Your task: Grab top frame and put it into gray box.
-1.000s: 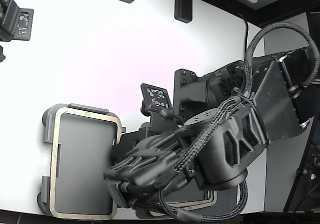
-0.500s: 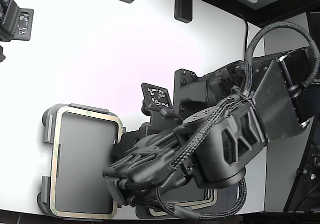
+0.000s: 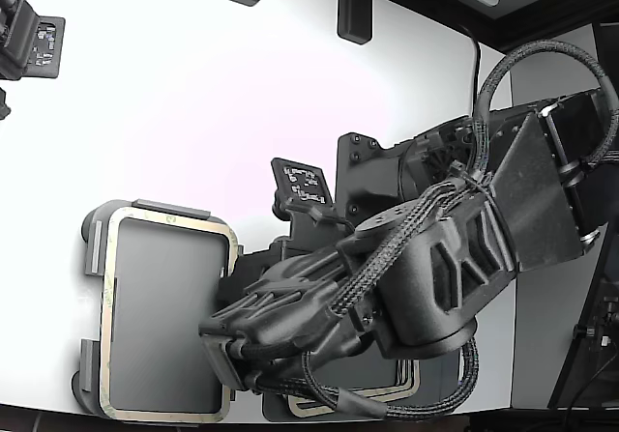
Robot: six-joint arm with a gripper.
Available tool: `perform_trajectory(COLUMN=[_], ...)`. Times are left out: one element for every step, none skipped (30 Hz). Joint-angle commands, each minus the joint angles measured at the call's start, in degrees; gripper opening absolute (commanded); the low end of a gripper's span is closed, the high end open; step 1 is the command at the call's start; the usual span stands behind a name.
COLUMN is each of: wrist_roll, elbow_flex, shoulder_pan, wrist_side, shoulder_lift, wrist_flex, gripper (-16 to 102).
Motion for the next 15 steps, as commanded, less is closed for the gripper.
perform_trajectory(wrist_roll=[-0.1,-0.2,-0.4,-0.5,-0.6,-0.6,-0.7,-0.7,-0.8,-0.8,-0.8,-0.5,-0.4,-0.3,-0.2], elbow_flex=[-0.9,-1.0,-1.0,-1.0,-1.0,-1.1,-1.1,-1.0,-1.0,-1.0,-1.1,-1.1,-1.2,-1.3,-1.3], shoulder_pan=[-1.1,-1.1,-1.1,-1.3,-1.4,-1.4,-1.4,-1.4,-1.4,-1.4,-1.4,-1.4,-1.4,-1.4,-1.4], wrist_side=[0.0,0.0,0.0,-0.2,-0.3,-0.3,-0.3,-0.4,-0.4,-0.4,-0.4,-0.5,-0.7,-0.8,-0.8], shoulder_lift=[1.1,1.1,1.0,0.9,0.8,0.6,0.5,0.4,0.4,0.3,0.2,0.1,-0.1,-0.2,-0.2], wrist_flex=[0.6,0.6,0.6,0.6,0.6,0.6,0.6,0.6,0.6,0.6,0.6,0.6,0.6,0.6,0.6], gripper=[-13,-13,-13,-13,-13,-13,-13,-13,-13,-13,-13,-13,-13,-13,-13])
